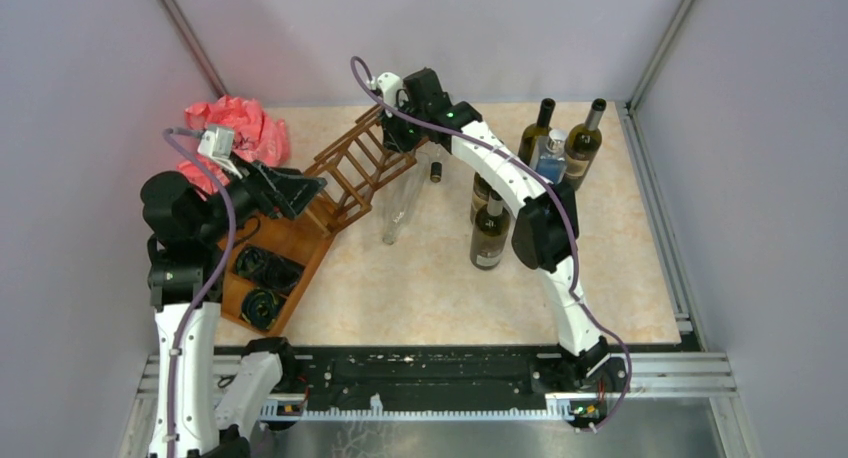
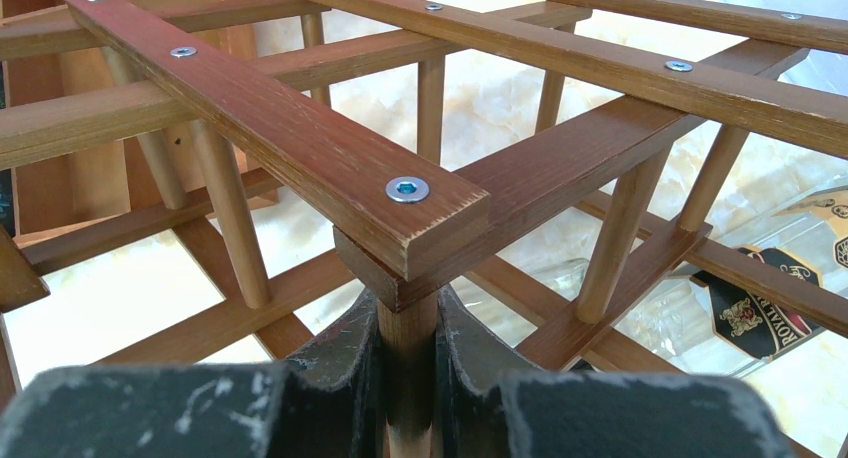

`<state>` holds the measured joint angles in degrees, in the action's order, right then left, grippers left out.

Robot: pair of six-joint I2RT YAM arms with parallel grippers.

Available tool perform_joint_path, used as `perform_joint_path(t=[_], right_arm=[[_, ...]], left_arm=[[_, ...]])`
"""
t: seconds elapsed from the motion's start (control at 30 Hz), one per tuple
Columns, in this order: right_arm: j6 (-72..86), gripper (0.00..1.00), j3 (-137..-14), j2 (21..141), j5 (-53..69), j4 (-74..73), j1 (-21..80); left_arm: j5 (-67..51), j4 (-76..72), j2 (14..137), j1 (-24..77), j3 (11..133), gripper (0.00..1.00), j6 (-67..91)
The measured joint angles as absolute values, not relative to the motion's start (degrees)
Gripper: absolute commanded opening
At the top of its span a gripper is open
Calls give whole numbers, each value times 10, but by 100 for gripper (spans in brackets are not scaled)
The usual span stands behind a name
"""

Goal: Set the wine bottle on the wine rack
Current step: Adjust the wine rack at the center of the board.

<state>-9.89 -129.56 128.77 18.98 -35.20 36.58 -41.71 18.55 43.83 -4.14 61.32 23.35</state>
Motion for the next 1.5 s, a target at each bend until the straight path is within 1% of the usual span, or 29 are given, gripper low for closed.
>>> perform_joint_path(t=[0.13, 0.23, 0.4, 0.57, 0.7, 0.8, 1.07, 1.33, 1.4, 1.5], right_arm=[[-99, 0, -1296, 1288, 191, -352, 366], [-99, 0, -1296, 1288, 191, -352, 366], [-100, 0, -1305, 1291, 192, -360, 366], [-103, 0, -1306, 1291, 191, -362, 368], [-104, 0, -1306, 1291, 191, -361, 368], [-105, 0, -1307, 1291, 191, -362, 368], [-105, 0, -1315, 1291, 191, -369, 371], [-105, 0, -1321, 1292, 195, -378, 371], [-104, 0, -1321, 1292, 196, -378, 371], [-104, 0, -1321, 1292, 197, -378, 371]], left_arm=[[-454, 186, 446, -25, 613, 89, 244], [-471, 185, 453, -15, 608, 89, 253], [-458, 212, 455, 40, 594, 89, 244], [-390, 247, 459, 121, 593, 87, 208], [-291, 264, 469, 208, 582, 85, 163], [-229, 267, 477, 254, 565, 88, 98], [-147, 238, 474, 266, 479, 90, -146], [-79, 177, 534, 267, 418, 89, -259], [-65, 159, 552, 267, 416, 87, -273], [-41, 129, 571, 266, 415, 76, -287]])
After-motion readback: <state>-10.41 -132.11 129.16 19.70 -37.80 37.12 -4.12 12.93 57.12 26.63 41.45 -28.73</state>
